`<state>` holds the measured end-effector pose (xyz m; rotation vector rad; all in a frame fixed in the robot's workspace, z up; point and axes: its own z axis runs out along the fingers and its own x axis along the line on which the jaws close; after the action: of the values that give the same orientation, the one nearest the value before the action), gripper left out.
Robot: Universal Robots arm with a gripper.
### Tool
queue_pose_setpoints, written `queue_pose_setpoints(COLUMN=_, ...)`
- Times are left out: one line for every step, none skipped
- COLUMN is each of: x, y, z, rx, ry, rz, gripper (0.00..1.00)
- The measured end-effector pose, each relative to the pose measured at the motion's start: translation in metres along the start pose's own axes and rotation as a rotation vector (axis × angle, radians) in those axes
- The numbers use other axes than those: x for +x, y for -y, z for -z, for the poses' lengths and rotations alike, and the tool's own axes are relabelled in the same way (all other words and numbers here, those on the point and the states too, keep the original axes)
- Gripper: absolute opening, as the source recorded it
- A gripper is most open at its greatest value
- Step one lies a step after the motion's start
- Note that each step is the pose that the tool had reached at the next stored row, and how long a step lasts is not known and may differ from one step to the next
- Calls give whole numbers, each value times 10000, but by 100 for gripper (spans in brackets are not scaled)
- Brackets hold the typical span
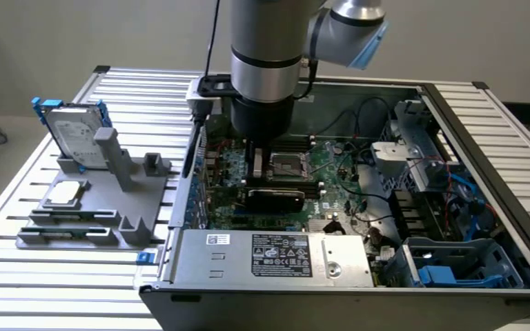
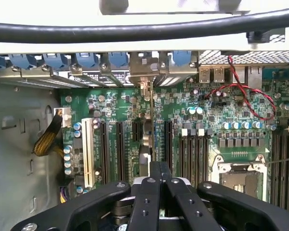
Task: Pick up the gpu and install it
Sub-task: 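Press down on the gpu until it lock into place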
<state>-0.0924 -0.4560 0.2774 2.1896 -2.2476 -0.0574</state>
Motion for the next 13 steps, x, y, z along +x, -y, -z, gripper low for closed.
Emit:
queue_pose_setpoints(x=1, y=-2, z=-6, rx=-1, ry=14, rz=31, gripper=11)
queue_pose_setpoints(x=1, y=-3, z=-10, rx=-2, ry=22, rz=60, gripper=11)
queue_pose_setpoints(x=0, y=-4, z=-16, rx=-2, ry=30, rz=82, gripper=11)
queue_pose_setpoints(x=0, y=-7, z=-22, rx=-2, ry=35, rz=99, gripper=11)
queue_pose_setpoints(x=1, y=-11, z=-30, rx=-2, ry=41, rz=117, gripper=11)
queue_pose_setpoints(x=1, y=-16, z=-40, rx=-1, ry=46, rz=134, gripper=11)
queue_pose_setpoints(x=2, y=-20, z=-49, rx=0, ry=50, rz=151, gripper=11)
queue_pose_setpoints(x=2, y=-22, z=-56, rx=0, ry=50, rz=167, gripper=11)
queue_pose_setpoints(x=2, y=-22, z=-62, rx=0, ry=52, rz=181, gripper=11)
queue_pose_setpoints(x=3, y=-23, z=-66, rx=-2, ry=50, rz=193, gripper=11)
queue_pose_setpoints(x=3, y=-23, z=-70, rx=-2, ry=51, rz=203, gripper=11)
queue_pose_setpoints(x=3, y=-24, z=-73, rx=-4, ry=49, rz=211, gripper=11)
queue_pose_setpoints(x=3, y=-24, z=-79, rx=-4, ry=50, rz=218, gripper=11)
